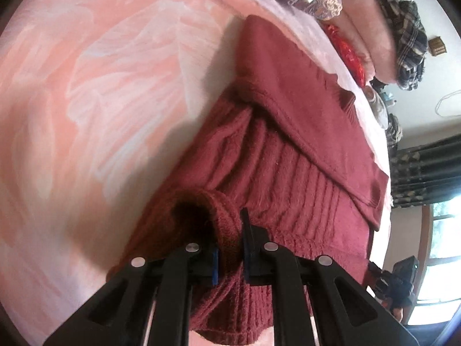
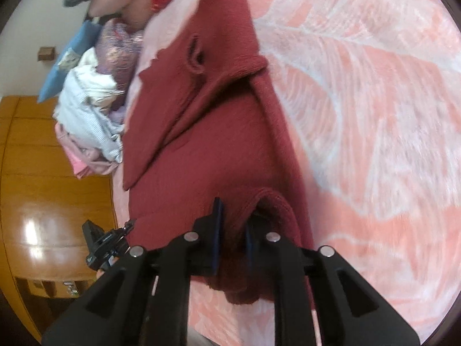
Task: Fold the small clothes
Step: 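Grasp the sweater hem with both grippers, then fold the hem up toward the collar with both grippers and release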
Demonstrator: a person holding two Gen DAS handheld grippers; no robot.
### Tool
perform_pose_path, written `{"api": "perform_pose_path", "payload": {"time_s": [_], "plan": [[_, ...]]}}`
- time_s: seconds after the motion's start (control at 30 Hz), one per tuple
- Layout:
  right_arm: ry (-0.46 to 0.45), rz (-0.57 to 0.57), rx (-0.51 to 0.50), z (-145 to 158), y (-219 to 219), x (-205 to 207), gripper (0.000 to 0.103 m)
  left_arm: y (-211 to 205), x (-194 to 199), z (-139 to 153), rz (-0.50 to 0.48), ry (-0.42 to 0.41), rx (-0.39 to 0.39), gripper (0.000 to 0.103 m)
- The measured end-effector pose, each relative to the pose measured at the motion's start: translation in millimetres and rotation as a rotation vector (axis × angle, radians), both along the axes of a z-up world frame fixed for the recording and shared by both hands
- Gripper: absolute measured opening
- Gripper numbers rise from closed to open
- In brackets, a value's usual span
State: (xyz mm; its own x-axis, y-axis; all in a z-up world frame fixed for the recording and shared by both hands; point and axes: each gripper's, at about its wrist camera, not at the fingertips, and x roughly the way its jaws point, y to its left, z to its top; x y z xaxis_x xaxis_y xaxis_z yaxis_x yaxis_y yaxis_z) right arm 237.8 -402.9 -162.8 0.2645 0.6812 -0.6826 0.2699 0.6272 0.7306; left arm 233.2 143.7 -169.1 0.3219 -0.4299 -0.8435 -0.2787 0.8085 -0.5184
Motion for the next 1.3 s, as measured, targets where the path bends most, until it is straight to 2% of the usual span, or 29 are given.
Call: {"api": "perform_pose_path", "payload": {"time_s": [0.1, 0.17, 0.23, 0.3, 0.33, 0.37, 0.43, 0.53, 0.7, 0.8, 0.83, 0.87, 0.9, 0.93, 0.97, 1.03, 1.13, 1.23, 1.3], "plan": [[-0.007, -0.019, 0.011, 4.6, -13.2, -1.6, 0.02, 12.0, 2.4, 0.1, 0.014, 0.031, -0.077, 0.017], [-0.029, -0.066, 0.012, 13.3, -27.9, -10.4, 0.044, 26.3, -0.6, 1.9, 0.032, 0.042, -0.144, 0.017], [-0.074, -0.08, -0.053, 30.3, -40.1, -18.2, 0.049, 38.3, -7.5, 8.0, 0.041, 0.038, -0.175, 0.02], [-0.116, -0.054, -0.094, 44.7, -43.7, -28.1, 0.049, 45.3, -15.6, 18.5, 0.047, 0.01, -0.151, 0.032], [-0.14, -0.025, -0.114, 54.0, -43.1, -34.2, 0.049, 49.0, -21.7, 27.3, 0.043, -0.014, -0.114, 0.043], [-0.156, 0.01, -0.136, 61.2, -38.6, -39.7, 0.049, 51.0, -26.7, 34.7, 0.034, -0.036, -0.091, 0.046], [-0.172, 0.089, -0.183, 72.3, -20.6, -49.9, 0.054, 50.7, -34.5, 45.4, 0.018, -0.061, -0.06, 0.046], [-0.161, 0.145, -0.167, 71.0, -2.8, -65.7, 0.063, 37.6, -50.9, 49.5, -0.04, -0.057, -0.04, 0.053], [-0.091, 0.163, -0.147, 44.6, 18.6, -72.1, 0.062, 5.9, -64.5, 22.5, -0.107, 0.026, -0.039, 0.056], [-0.039, 0.145, -0.151, 23.0, 25.1, -65.7, 0.058, -4.3, -62.7, 3.4, -0.108, 0.076, -0.063, 0.056], [-0.03, 0.135, -0.144, 18.1, 25.4, -63.9, 0.05, -7.1, -61.5, -0.2, -0.111, 0.084, -0.061, 0.054], [-0.027, 0.129, -0.127, 15.6, 25.6, -62.5, 0.035, -9.9, -59.0, -4.9, -0.108, 0.096, -0.055, 0.049], [-0.024, 0.126, -0.102, 13.4, 25.6, -60.9, 0.025, -11.3, -57.4, -7.7, -0.102, 0.105, -0.053, 0.044], [-0.028, 0.119, -0.081, 13.6, 25.8, -58.7, 0.008, -12.2, -56.5, -10.4, -0.095, 0.116, -0.064, 0.035], [-0.039, 0.113, -0.072, 15.2, 25.3, -57.1, 0.004, -12.4, -56.4, -10.7, -0.089, 0.12, -0.083, 0.026], [-0.082, 0.104, -0.064, 25.7, 24.3, -51.7, 0.004, -12.5, -53.6, -3.5, -0.079, 0.109, -0.085, 0.02], [-0.157, 0.083, -0.038, 50.0, 18.6, -39.4, 0.003, -12.0, -47.3, 14.5, -0.073, 0.072, -0.098, 0.019], [-0.194, 0.062, -0.06, 65.4, 11.7, -20.9, 0.003, -9.3, -33.6, 34.9, -0.062, 0.039, -0.137, 0.019], [-0.195, 0.046, -0.059, 65.4, 9.1, -9.9, 0.003, -8.0, -21.4, 43.0, -0.055, 0.021, -0.156, 0.02]]}}
